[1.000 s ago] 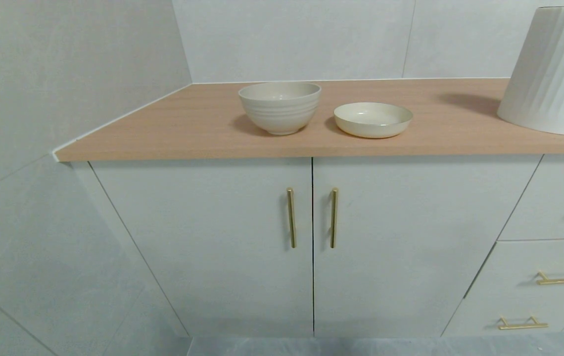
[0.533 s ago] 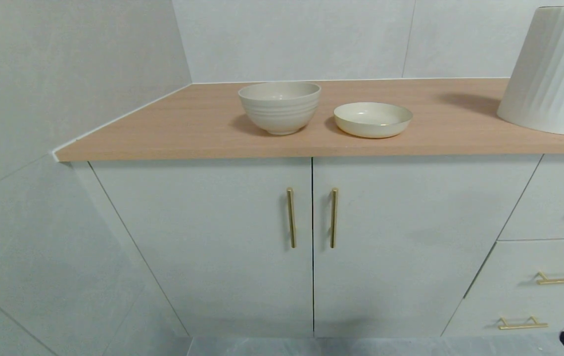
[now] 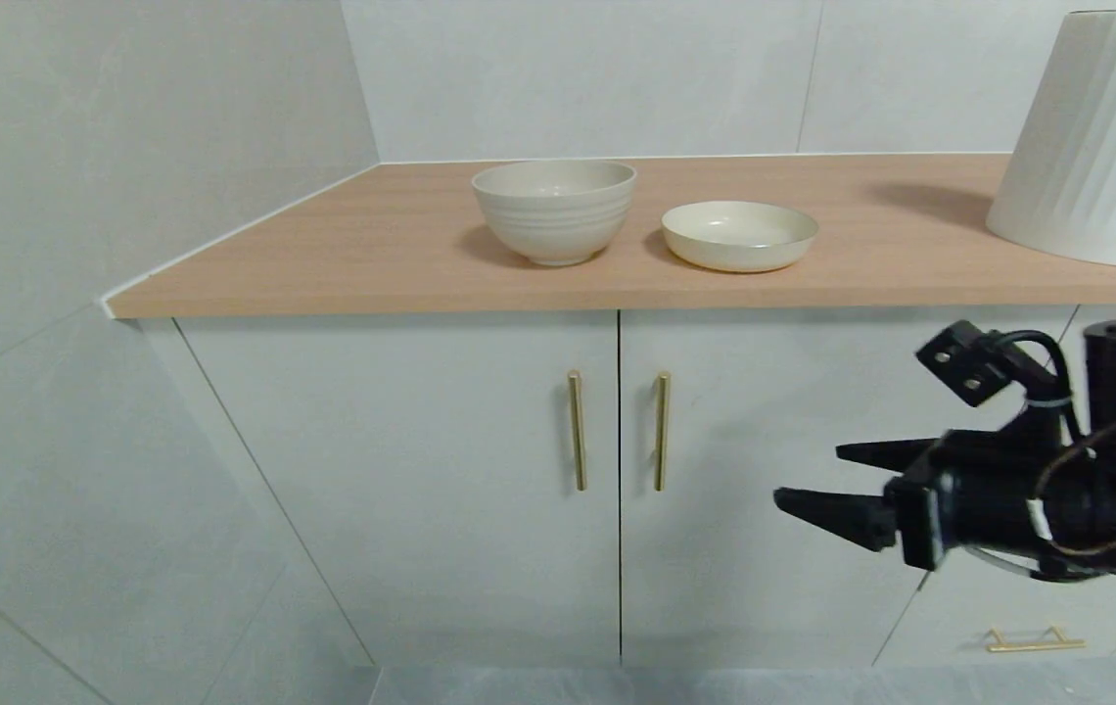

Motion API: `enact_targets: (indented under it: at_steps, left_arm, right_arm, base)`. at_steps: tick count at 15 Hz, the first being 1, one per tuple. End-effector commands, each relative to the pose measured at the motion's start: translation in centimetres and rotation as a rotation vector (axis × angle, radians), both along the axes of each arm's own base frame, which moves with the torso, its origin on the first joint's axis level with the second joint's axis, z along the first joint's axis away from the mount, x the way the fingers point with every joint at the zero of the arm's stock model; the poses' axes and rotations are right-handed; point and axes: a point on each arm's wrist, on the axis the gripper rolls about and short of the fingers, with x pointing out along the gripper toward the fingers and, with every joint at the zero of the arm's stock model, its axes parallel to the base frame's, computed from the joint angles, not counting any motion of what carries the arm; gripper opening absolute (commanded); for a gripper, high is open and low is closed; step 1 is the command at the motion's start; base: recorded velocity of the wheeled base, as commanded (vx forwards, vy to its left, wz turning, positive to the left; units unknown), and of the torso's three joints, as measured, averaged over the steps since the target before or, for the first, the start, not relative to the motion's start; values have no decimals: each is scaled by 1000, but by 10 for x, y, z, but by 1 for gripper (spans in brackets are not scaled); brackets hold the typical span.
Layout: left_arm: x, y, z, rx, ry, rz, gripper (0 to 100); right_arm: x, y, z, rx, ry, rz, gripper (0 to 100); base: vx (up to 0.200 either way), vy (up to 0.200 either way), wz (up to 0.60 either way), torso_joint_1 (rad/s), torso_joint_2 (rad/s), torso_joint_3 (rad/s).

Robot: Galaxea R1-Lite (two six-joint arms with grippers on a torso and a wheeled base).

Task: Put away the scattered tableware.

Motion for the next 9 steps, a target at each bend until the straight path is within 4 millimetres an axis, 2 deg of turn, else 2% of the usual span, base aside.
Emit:
enact_targets:
  at_steps: [1, 3, 6, 9]
  left_arm:
    - [0, 0, 0, 1, 0, 1, 100]
    - [0, 0, 0, -1, 0, 1, 100]
    - [0, 0, 0, 1, 0, 1, 100]
    - [0, 0, 0, 1, 0, 1, 100]
  right_arm:
    - [38, 41, -24, 9, 100, 38, 100]
    - [49, 51, -33, 17, 137, 35, 100]
    - [69, 65, -52, 53, 85, 37, 100]
    - [70, 76, -52, 148, 80, 32, 100]
  base:
    - [0, 0, 0, 0, 0, 0]
    - [0, 0, 0, 0, 0, 0]
    - [0, 0, 0, 0, 0, 0]
    - [0, 0, 0, 0, 0, 0]
